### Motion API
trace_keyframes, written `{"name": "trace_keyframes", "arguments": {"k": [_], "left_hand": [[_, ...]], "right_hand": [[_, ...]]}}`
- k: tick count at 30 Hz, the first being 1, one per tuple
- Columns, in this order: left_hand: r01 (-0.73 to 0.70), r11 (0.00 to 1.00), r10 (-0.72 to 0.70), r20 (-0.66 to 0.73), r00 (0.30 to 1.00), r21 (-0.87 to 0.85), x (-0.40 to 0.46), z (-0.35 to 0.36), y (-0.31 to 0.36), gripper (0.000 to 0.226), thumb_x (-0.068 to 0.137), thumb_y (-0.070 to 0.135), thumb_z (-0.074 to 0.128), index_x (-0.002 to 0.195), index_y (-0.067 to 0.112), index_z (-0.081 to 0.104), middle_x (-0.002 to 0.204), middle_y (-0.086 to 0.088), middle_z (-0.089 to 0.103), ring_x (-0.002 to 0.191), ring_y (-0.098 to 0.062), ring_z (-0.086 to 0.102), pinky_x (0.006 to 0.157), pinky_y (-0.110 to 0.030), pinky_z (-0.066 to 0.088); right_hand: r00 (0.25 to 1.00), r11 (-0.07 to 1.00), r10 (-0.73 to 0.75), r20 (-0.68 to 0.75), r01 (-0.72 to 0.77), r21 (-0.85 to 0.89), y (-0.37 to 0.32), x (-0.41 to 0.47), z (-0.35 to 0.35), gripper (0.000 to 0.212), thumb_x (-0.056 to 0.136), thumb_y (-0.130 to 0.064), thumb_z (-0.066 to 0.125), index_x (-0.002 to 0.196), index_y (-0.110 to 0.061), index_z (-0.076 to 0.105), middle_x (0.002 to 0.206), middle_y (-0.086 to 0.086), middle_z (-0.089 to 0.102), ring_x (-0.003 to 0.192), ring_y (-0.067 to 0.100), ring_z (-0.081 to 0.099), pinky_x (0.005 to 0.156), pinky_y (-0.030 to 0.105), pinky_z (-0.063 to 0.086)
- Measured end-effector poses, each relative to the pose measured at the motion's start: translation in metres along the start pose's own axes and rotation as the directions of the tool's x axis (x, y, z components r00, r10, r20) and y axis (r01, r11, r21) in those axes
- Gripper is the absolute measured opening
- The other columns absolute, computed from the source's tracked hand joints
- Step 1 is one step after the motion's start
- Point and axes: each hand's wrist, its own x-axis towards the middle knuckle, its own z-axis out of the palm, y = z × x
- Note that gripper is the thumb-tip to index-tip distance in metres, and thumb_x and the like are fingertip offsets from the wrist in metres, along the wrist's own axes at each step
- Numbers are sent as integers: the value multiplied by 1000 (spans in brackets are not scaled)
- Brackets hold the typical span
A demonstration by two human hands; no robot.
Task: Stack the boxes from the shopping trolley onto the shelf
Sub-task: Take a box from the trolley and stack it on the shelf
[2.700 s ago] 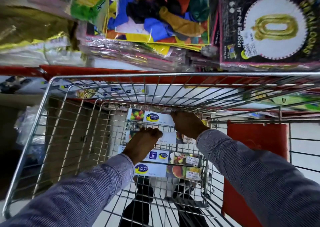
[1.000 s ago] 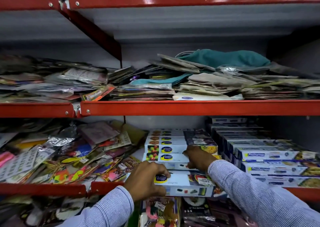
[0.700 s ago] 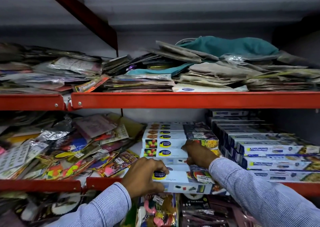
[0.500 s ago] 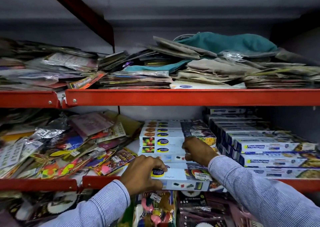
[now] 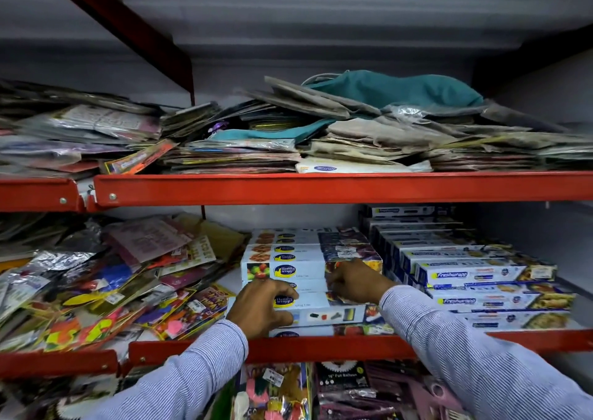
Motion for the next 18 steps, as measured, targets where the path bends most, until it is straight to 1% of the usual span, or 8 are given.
{"name": "trace_keyframes", "arguments": {"k": [3, 6, 8, 10, 12, 14, 16, 18], "left_hand": [[36, 999, -36, -7, 999, -9, 2, 16, -8, 43, 72, 28, 77, 114, 32, 68, 122, 7, 64, 105, -17, 63, 88, -30, 51], [16, 1000, -14, -48, 999, 27, -2, 31, -16, 40, 81, 25, 74, 120, 30, 66, 127, 2, 56, 106, -18, 61, 92, -28, 49], [3, 1000, -1, -85, 996, 18, -5, 39, -19, 39, 84, 24, 71, 122, 29, 65, 135, 2, 55, 114, -16, 58, 97, -28, 47], [-21, 1000, 21, -107, 994, 6, -6, 45, -21, 39, 88, 27, 69, 126, 29, 63, 140, 5, 54, 128, -14, 49, 103, -27, 42], [-44, 999, 45, -119, 992, 14, -5, 50, -22, 40, 91, 29, 67, 131, 28, 59, 143, 6, 53, 136, -12, 40, 109, -25, 32], [-77, 996, 82, -128, 988, 40, -4, 55, -22, 42, 93, 27, 66, 133, 26, 57, 144, 5, 52, 138, -12, 38, 113, -26, 24], [-96, 993, 104, -132, 986, 70, -2, 59, -21, 42, 94, 26, 65, 135, 24, 55, 144, 2, 52, 138, -12, 39, 116, -27, 19], [-102, 992, 112, -143, 983, 79, -1, 61, -22, 42, 94, 26, 63, 135, 23, 55, 144, 2, 51, 138, -11, 40, 115, -25, 16]], "right_hand": [[998, 997, 11, -60, -6, 74, 1, -15, 9, 29, 96, -23, 49, 94, -3, 70, 98, 25, 71, 90, 37, 65, 79, 36, 48], [988, 992, -18, -156, 37, 117, 1, -30, 26, 29, 98, -30, 45, 90, -13, 67, 90, 14, 73, 79, 32, 66, 68, 35, 51], [974, 989, -14, -225, 46, 138, -2, -40, 34, 31, 99, -37, 38, 97, -19, 63, 98, 6, 73, 85, 27, 67, 73, 38, 54], [958, 990, -22, -286, 60, 127, -5, -48, 40, 35, 101, -39, 33, 108, -20, 61, 111, 6, 70, 97, 26, 65, 84, 40, 54], [953, 994, -31, -300, 61, 92, -4, -51, 47, 42, 102, -40, 29, 123, -18, 58, 129, 6, 64, 115, 23, 60, 99, 38, 48], [958, 997, -27, -284, 47, 64, -2, -52, 51, 46, 103, -42, 26, 136, -20, 51, 144, 1, 54, 131, 19, 50, 112, 36, 38], [963, 997, -27, -269, 45, 61, 3, -51, 53, 48, 103, -43, 25, 140, -22, 46, 148, -1, 49, 136, 17, 45, 115, 36, 34], [967, 997, -14, -256, 34, 74, 3, -51, 51, 48, 103, -43, 25, 141, -23, 45, 149, -1, 48, 136, 18, 45, 115, 34, 34]]}}
